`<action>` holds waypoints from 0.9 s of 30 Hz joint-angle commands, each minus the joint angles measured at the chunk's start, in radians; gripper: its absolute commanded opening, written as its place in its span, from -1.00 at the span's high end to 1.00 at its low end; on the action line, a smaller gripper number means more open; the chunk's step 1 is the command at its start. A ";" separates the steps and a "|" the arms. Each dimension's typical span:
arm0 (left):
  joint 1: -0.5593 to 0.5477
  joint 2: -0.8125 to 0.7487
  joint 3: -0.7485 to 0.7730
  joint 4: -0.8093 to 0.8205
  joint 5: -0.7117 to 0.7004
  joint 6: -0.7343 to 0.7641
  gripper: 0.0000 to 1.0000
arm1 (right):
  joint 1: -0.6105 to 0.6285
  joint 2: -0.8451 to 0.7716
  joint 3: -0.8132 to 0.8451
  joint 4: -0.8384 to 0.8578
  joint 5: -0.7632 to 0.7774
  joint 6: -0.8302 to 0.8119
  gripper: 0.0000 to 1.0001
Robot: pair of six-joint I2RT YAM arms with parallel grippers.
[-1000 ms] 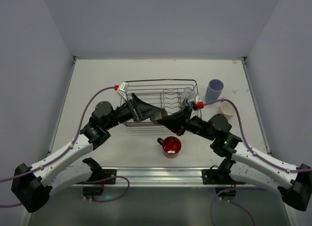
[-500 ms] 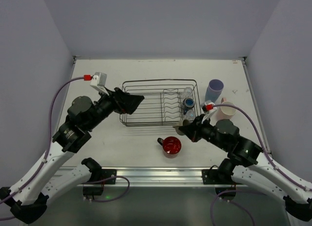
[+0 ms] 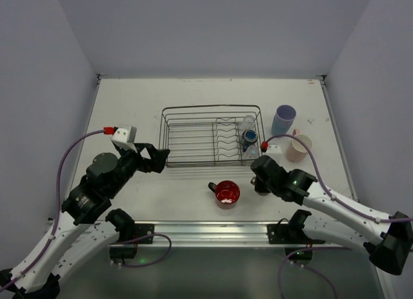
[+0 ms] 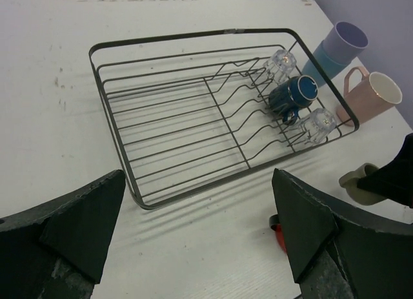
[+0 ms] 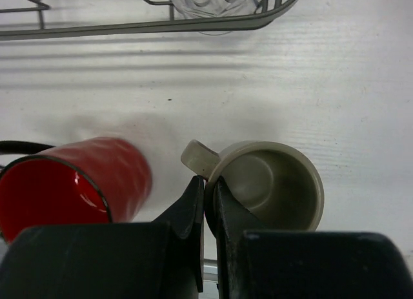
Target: Unload the cups from the dish rack
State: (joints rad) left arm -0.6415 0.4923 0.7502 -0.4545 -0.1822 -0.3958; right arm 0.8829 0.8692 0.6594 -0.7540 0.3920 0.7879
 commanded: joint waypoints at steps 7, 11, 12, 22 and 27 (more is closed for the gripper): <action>0.005 -0.032 -0.009 0.016 0.009 0.068 -1.00 | -0.010 0.198 -0.023 0.122 0.062 0.126 1.00; 0.006 -0.034 -0.011 0.014 0.003 0.074 -1.00 | -0.010 0.269 -0.029 0.169 0.067 0.142 1.00; 0.006 -0.034 -0.011 0.014 0.003 0.074 -1.00 | -0.010 0.281 -0.030 0.179 0.068 0.142 1.00; 0.006 -0.021 -0.015 0.013 0.004 0.069 -1.00 | -0.007 0.306 -0.029 0.194 0.165 0.166 0.47; 0.008 -0.014 -0.015 0.013 0.007 0.066 -1.00 | -0.004 0.220 -0.014 0.163 0.143 0.137 -0.21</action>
State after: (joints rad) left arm -0.6415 0.4702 0.7380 -0.4572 -0.1795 -0.3542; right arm 0.8768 1.1534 0.6334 -0.5831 0.5022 0.9157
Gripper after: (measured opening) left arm 0.998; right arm 0.572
